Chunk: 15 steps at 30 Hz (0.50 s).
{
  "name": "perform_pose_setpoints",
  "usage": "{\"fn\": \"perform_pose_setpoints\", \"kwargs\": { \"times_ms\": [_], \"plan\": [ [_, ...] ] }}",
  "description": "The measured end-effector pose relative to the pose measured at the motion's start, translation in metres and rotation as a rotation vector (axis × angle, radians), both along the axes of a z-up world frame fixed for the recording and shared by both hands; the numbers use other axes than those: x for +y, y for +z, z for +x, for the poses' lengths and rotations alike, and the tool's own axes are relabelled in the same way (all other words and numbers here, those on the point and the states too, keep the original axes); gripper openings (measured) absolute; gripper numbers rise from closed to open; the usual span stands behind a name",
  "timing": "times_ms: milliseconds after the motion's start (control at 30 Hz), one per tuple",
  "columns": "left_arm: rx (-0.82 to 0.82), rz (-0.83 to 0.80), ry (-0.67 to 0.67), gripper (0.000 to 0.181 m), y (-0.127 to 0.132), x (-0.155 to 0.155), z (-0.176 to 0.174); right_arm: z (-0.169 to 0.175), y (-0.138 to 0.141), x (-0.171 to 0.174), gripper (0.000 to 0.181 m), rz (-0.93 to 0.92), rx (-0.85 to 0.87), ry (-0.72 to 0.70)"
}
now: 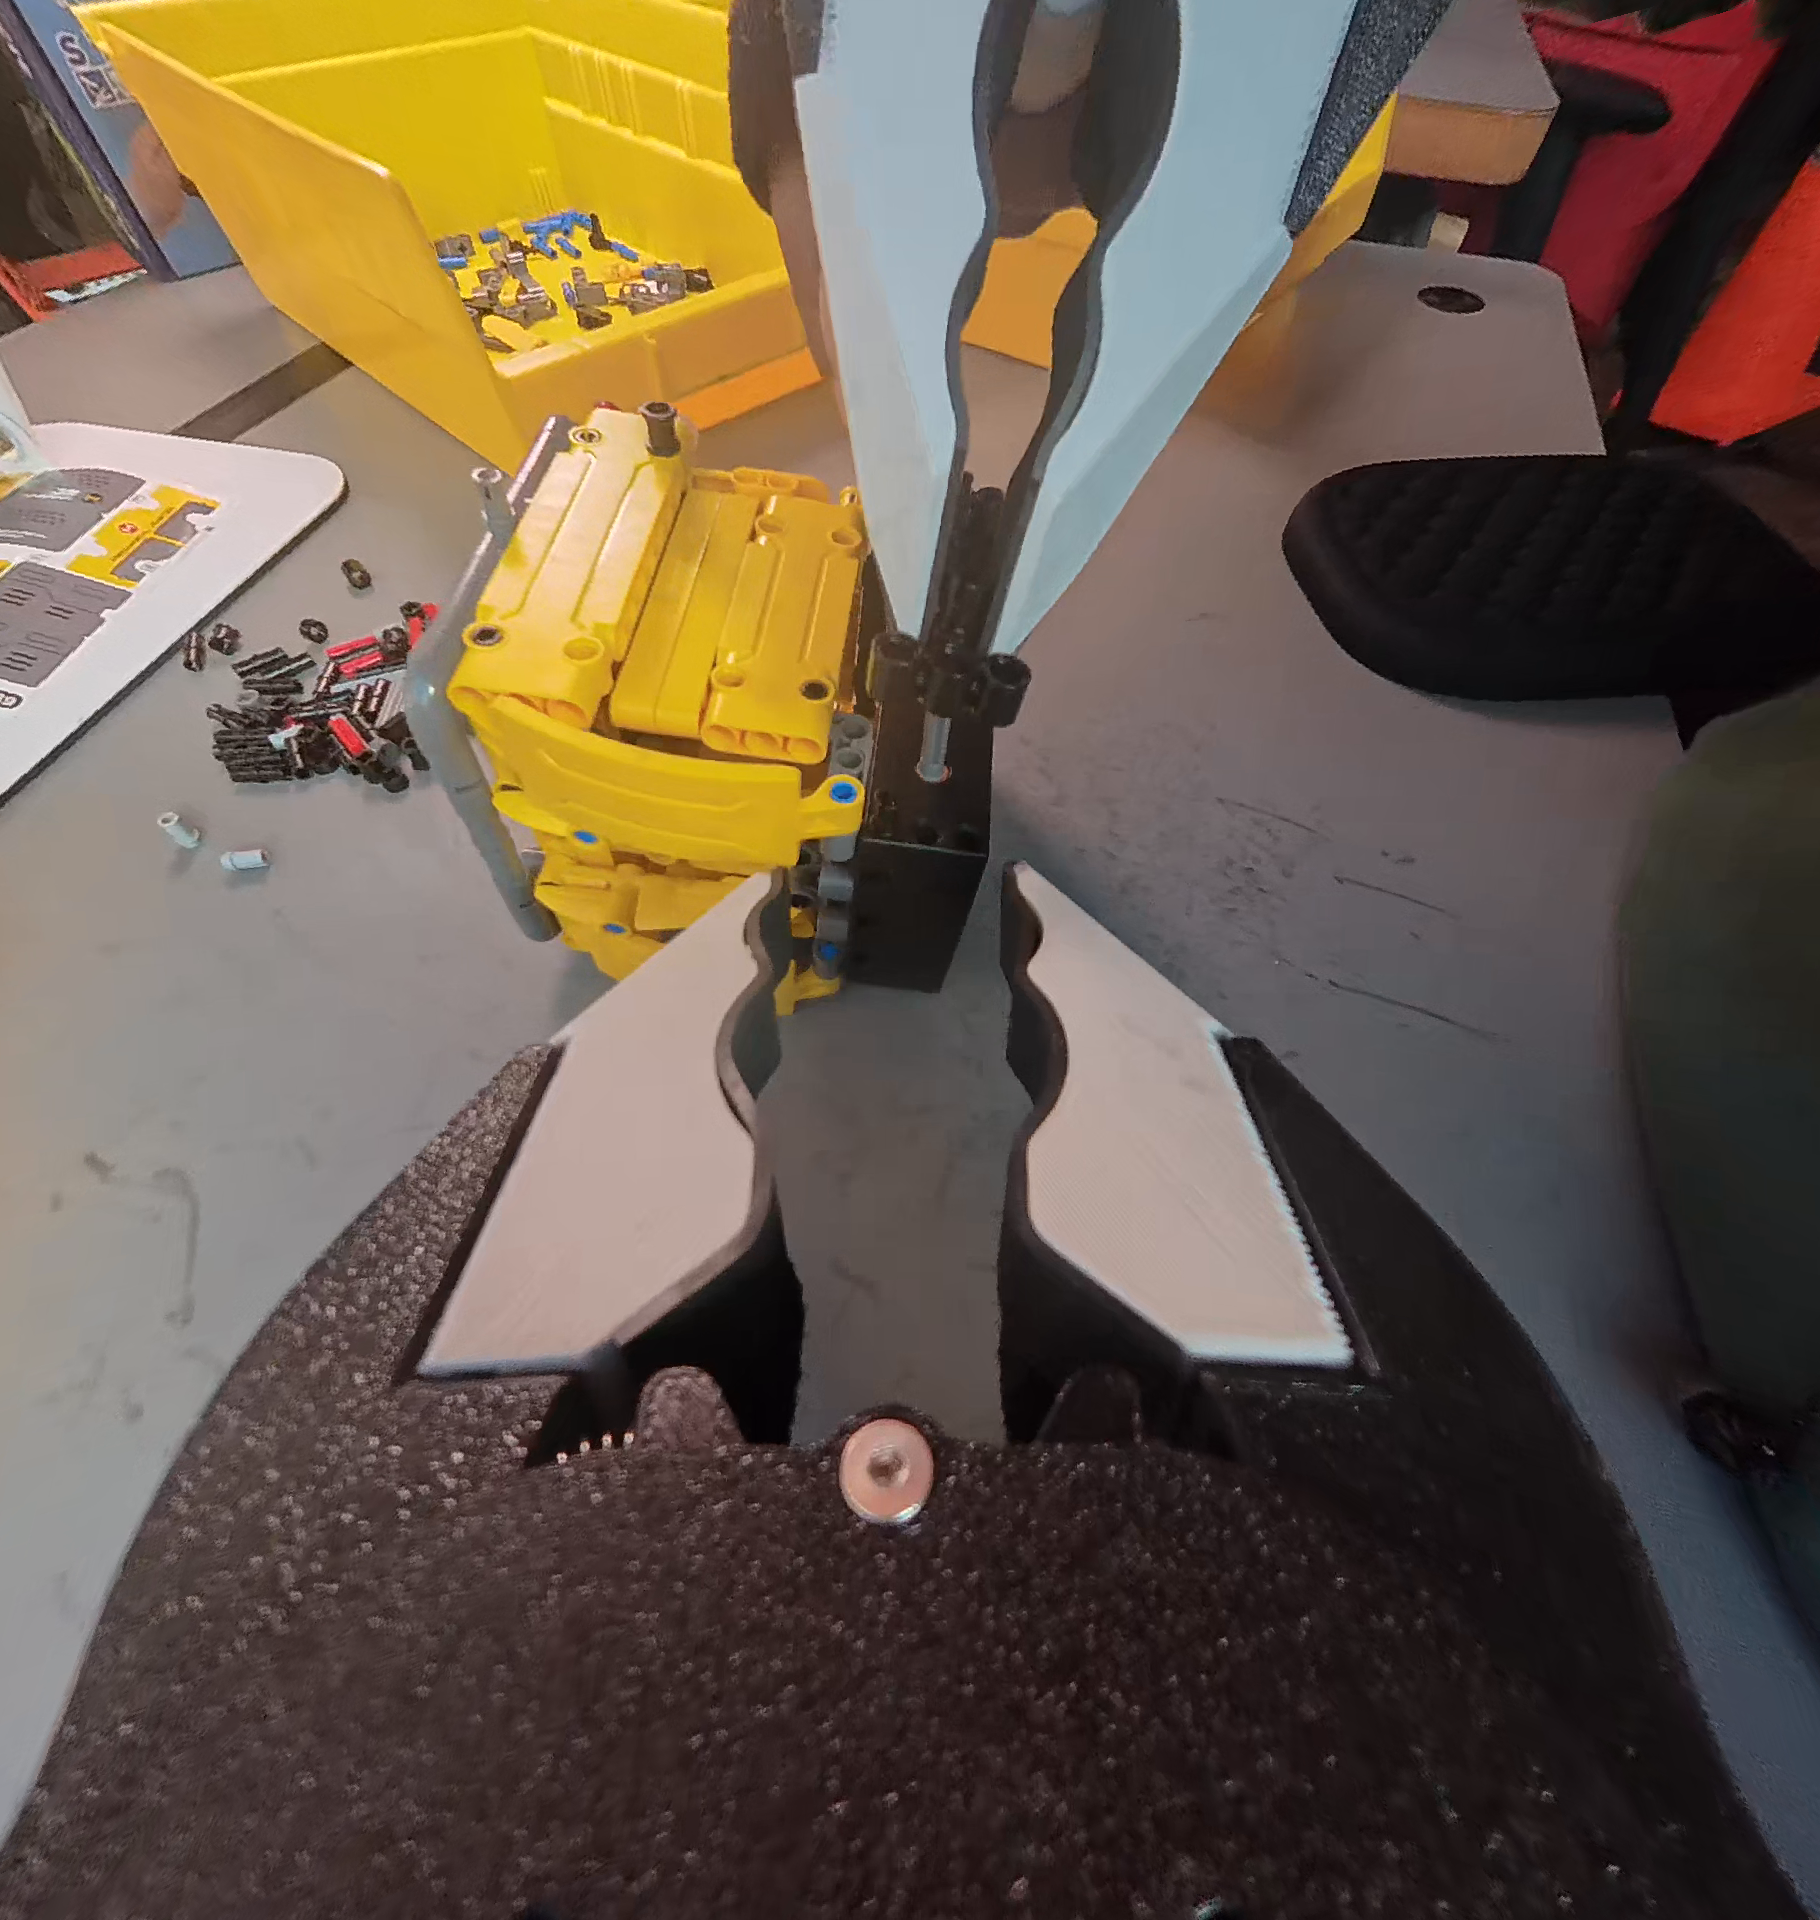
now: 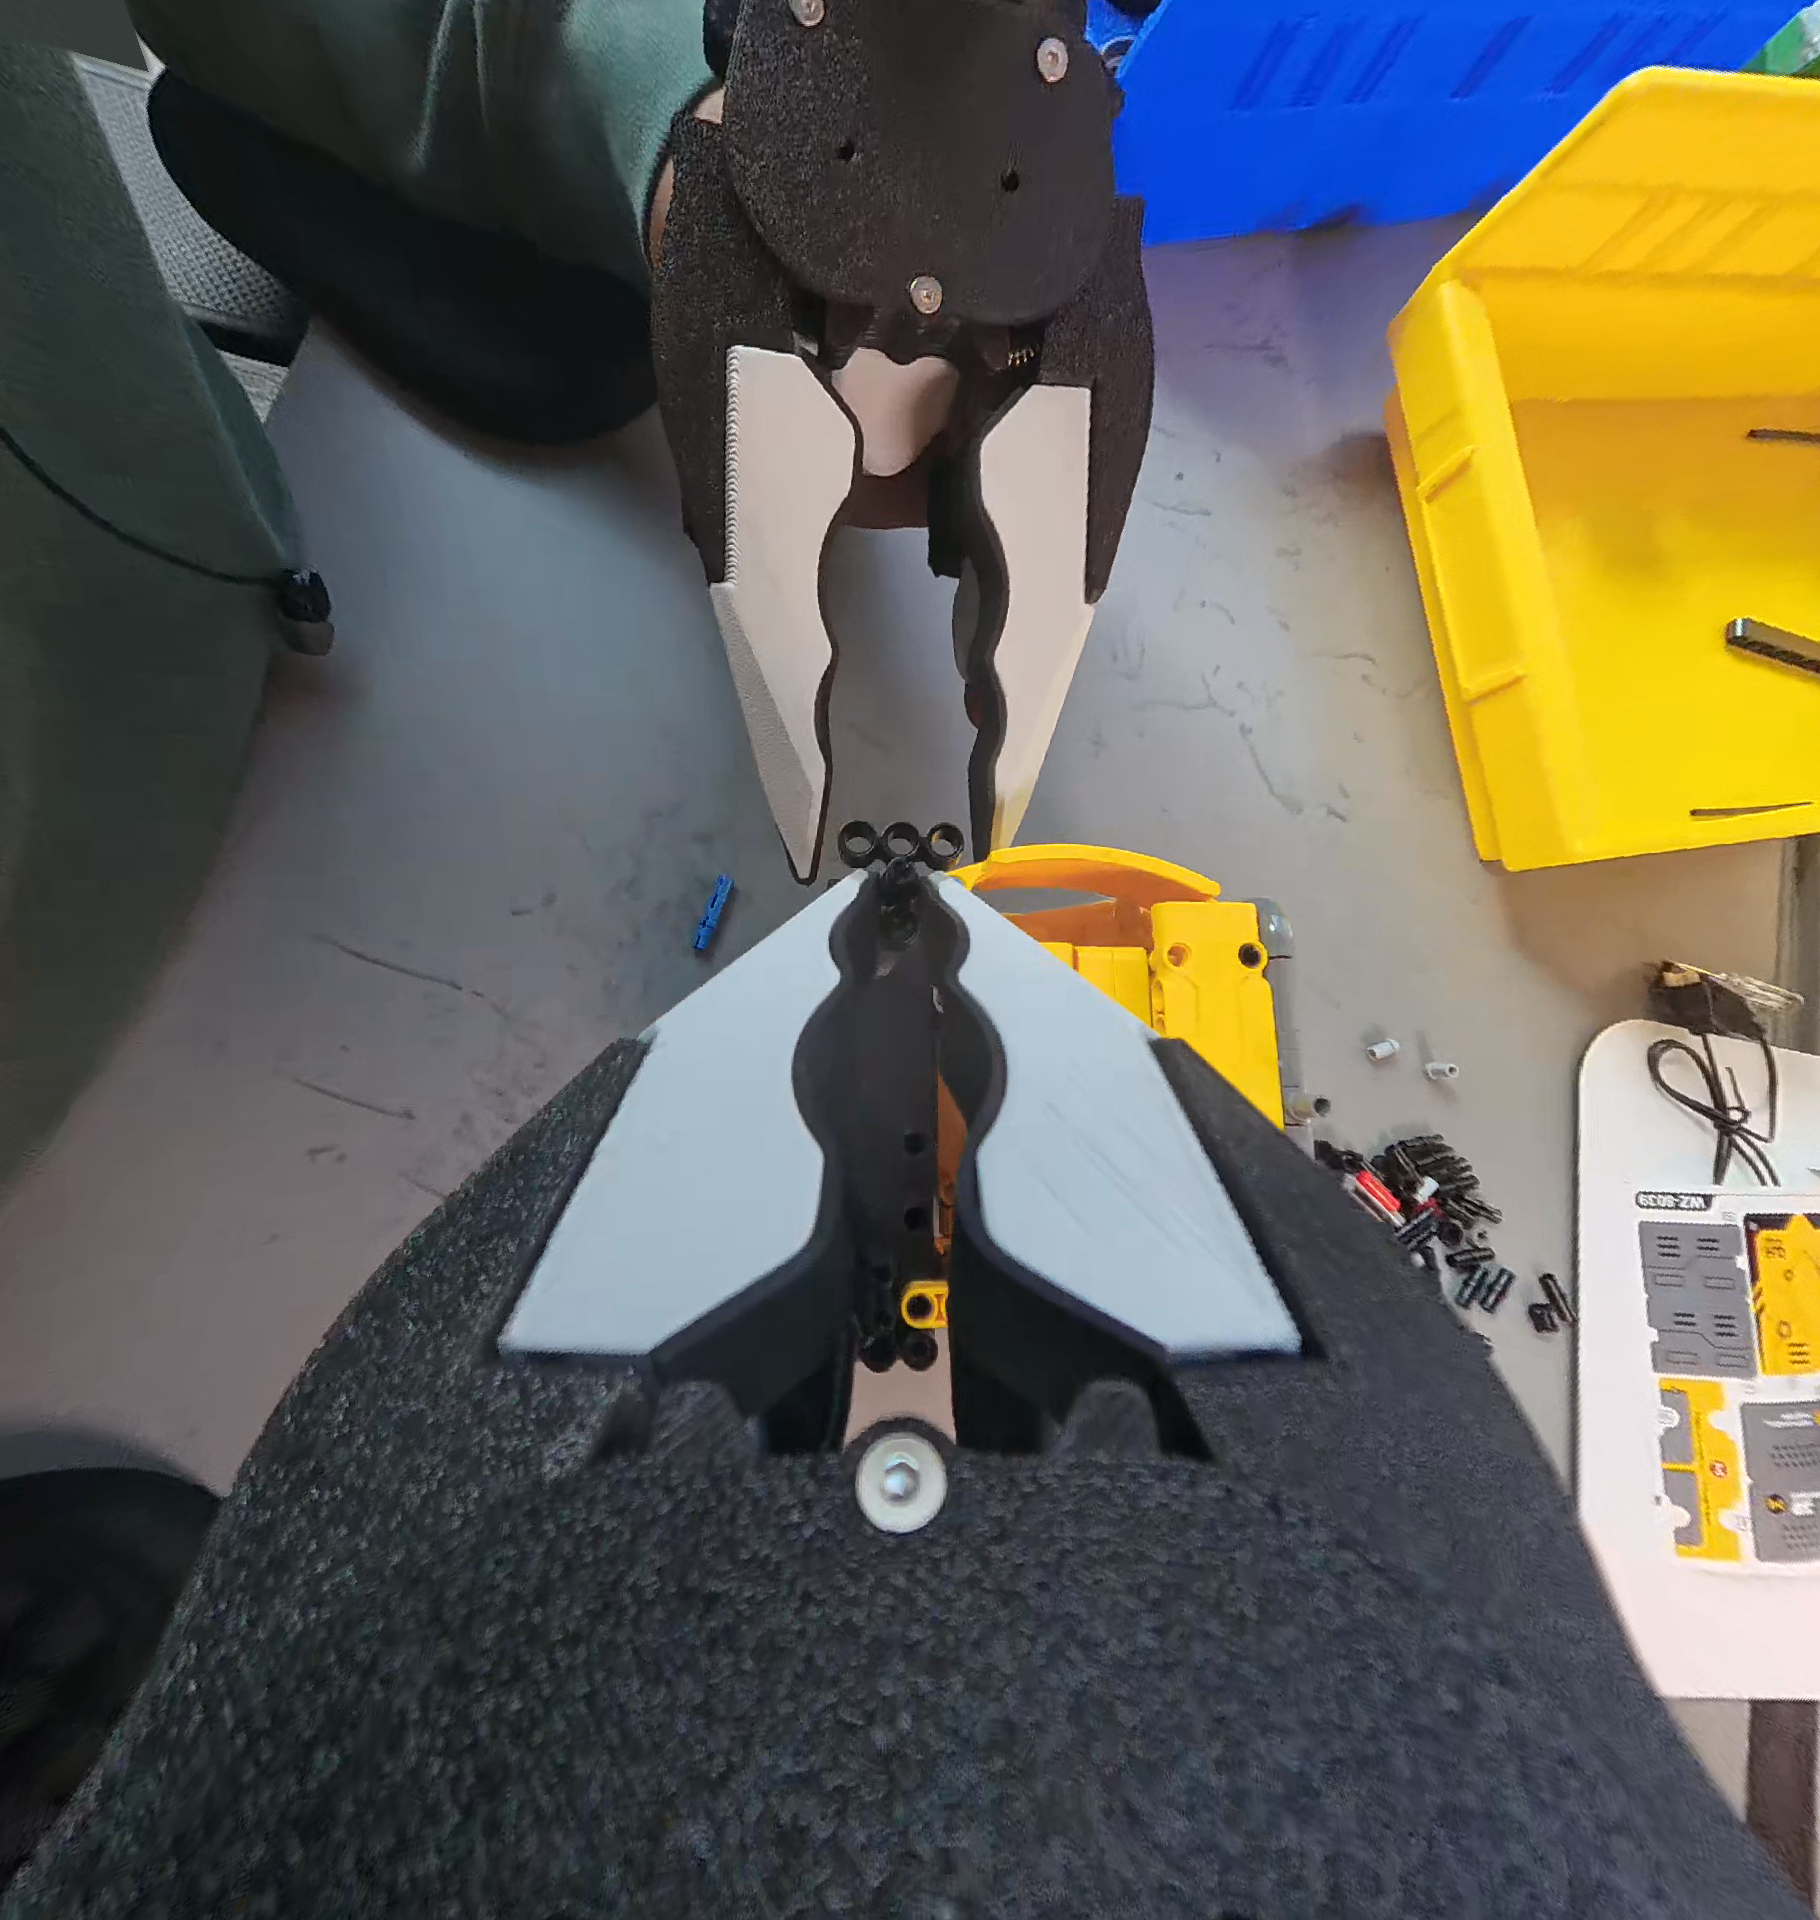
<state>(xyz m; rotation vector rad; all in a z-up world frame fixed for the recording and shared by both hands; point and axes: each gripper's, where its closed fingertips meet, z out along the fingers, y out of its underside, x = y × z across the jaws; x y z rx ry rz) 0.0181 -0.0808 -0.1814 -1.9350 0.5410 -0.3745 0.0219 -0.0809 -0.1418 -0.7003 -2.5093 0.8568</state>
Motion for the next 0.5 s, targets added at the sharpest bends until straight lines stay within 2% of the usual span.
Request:
{"fn": "perform_pose_setpoints", "kwargs": {
  "times_ms": [133, 333, 500],
  "plan": [
    [-0.012, -0.025, -0.013, 0.038, -0.008, 0.001, 0.003, -0.001, -0.002, 0.001, 0.006, -0.038, -0.015, -0.041],
    [-0.008, -0.036, -0.010, 0.036, -0.012, 0.002, 0.003, 0.002, -0.023, 0.006, 0.006, -0.040, -0.012, -0.098],
    [-0.005, -0.037, -0.003, 0.034, -0.012, 0.003, 0.002, 0.002, -0.024, 0.006, 0.007, -0.034, -0.002, -0.099]
  ]
}}
